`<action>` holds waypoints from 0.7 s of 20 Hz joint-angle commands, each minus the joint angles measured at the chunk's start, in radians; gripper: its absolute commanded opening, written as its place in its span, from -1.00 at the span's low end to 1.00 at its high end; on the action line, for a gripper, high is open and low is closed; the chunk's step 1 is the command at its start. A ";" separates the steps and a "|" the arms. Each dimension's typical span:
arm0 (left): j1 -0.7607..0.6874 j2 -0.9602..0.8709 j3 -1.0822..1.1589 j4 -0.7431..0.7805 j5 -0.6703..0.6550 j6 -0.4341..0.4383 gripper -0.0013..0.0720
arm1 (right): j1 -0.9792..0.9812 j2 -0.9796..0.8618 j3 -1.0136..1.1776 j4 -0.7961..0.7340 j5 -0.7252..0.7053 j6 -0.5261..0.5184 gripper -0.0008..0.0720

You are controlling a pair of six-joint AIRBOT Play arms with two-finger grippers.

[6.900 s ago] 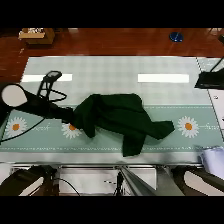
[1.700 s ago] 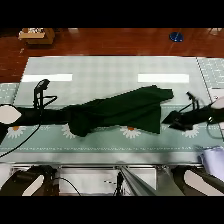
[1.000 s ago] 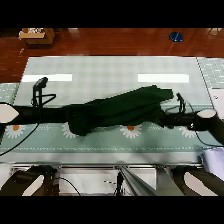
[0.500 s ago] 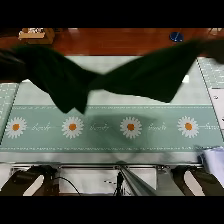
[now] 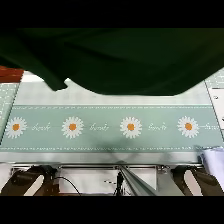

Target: Fold the shirts.

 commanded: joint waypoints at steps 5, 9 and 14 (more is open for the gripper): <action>0.000 0.058 -0.042 0.003 -0.481 -0.202 -0.89 | -0.003 -0.032 0.047 -0.173 0.521 0.091 -0.90; 0.000 0.058 -0.278 -0.052 -0.573 -0.224 -0.89 | 0.019 -0.097 -0.008 -0.198 0.749 0.100 -0.90; 0.000 0.049 -0.639 -0.080 -0.413 -0.164 -0.89 | 0.132 -0.181 -0.297 -0.361 0.712 0.090 -0.90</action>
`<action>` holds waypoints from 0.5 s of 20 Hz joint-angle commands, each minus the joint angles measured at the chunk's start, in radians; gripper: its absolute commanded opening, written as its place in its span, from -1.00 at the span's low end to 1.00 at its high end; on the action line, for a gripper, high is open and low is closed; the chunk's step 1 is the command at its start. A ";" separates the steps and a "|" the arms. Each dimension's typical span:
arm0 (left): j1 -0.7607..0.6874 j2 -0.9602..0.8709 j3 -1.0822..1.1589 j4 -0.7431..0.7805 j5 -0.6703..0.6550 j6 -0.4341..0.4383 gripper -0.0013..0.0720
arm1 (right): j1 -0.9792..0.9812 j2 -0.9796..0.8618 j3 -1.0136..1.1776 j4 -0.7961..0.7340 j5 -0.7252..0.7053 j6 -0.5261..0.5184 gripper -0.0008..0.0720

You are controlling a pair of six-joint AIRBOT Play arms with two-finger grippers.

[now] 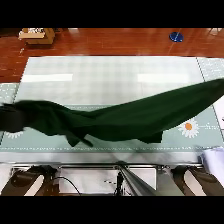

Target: Fold the shirts.

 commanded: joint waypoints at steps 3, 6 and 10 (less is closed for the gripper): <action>0.000 -0.031 -0.364 -0.027 0.307 0.043 -0.89 | 0.141 -0.138 -0.339 -0.132 -0.192 -0.009 -0.89; 0.000 -0.106 -0.454 -0.027 0.564 0.043 -0.89 | 0.195 -0.268 -0.383 -0.116 -0.505 -0.009 -0.89; 0.000 -0.279 -0.470 -0.027 0.820 0.053 -0.89 | 0.199 -0.430 -0.383 -0.044 -0.726 0.001 -0.89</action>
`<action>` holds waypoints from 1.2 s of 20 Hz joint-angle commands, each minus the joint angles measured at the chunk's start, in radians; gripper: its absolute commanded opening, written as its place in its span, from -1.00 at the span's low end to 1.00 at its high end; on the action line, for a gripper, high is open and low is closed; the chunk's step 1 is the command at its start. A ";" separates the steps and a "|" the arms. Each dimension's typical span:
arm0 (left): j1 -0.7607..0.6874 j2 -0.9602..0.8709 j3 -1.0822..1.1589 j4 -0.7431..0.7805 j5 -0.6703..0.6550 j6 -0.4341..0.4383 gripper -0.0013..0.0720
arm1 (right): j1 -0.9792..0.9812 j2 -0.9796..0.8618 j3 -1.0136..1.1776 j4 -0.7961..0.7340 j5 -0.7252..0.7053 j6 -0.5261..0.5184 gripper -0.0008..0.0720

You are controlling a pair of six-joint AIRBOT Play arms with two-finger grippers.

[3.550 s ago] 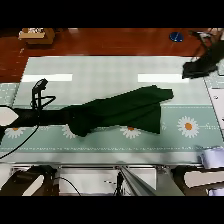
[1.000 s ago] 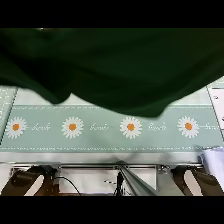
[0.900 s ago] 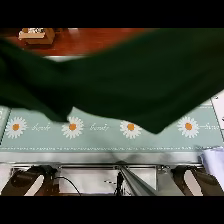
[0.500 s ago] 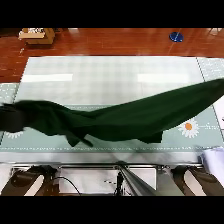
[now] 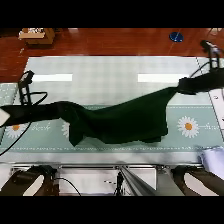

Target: Fold the shirts.

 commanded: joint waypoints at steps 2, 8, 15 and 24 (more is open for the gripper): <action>0.000 -0.209 -0.035 -0.002 0.268 0.008 -0.89 | 0.016 -0.163 -0.021 0.042 -0.201 0.012 -0.89; 0.003 -0.399 -0.026 -0.016 0.239 0.008 0.46 | 0.014 -0.227 -0.021 0.037 -0.197 0.005 -0.89; 0.215 -0.383 0.238 0.070 -0.213 0.141 0.76 | 0.011 -0.227 -0.021 0.028 -0.179 -0.014 -0.89; 0.318 -0.190 0.021 -0.014 -0.382 0.189 0.76 | 0.011 -0.227 -0.021 -0.002 -0.145 -0.051 -0.89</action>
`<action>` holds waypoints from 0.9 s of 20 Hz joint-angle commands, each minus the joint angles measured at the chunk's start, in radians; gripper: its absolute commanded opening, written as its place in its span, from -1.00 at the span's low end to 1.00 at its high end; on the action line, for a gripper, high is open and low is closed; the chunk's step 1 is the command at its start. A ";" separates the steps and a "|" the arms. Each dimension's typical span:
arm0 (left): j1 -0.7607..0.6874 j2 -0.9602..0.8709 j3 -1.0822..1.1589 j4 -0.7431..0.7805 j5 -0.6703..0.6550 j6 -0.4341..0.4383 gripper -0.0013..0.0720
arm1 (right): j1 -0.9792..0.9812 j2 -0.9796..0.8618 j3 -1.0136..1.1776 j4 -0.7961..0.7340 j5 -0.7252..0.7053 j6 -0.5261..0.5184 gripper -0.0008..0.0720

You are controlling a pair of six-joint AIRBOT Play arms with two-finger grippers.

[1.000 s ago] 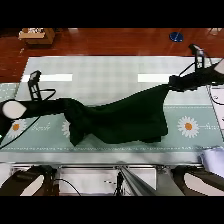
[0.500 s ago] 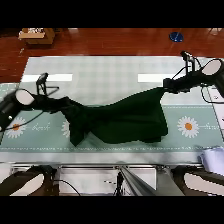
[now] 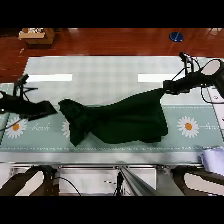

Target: Fold the shirts.

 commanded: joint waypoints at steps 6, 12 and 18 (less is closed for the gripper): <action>-0.087 0.045 -0.295 -0.244 0.101 0.116 0.76 | 0.000 0.000 0.000 -0.042 0.008 -0.011 -0.89; -0.217 0.005 -0.349 -0.284 0.288 0.115 0.73 | 0.000 0.000 0.000 -0.042 -0.031 -0.011 -0.49; -0.270 -0.115 -0.349 -0.289 0.311 0.116 -0.37 | -0.069 0.104 0.051 -0.105 0.077 -0.053 0.26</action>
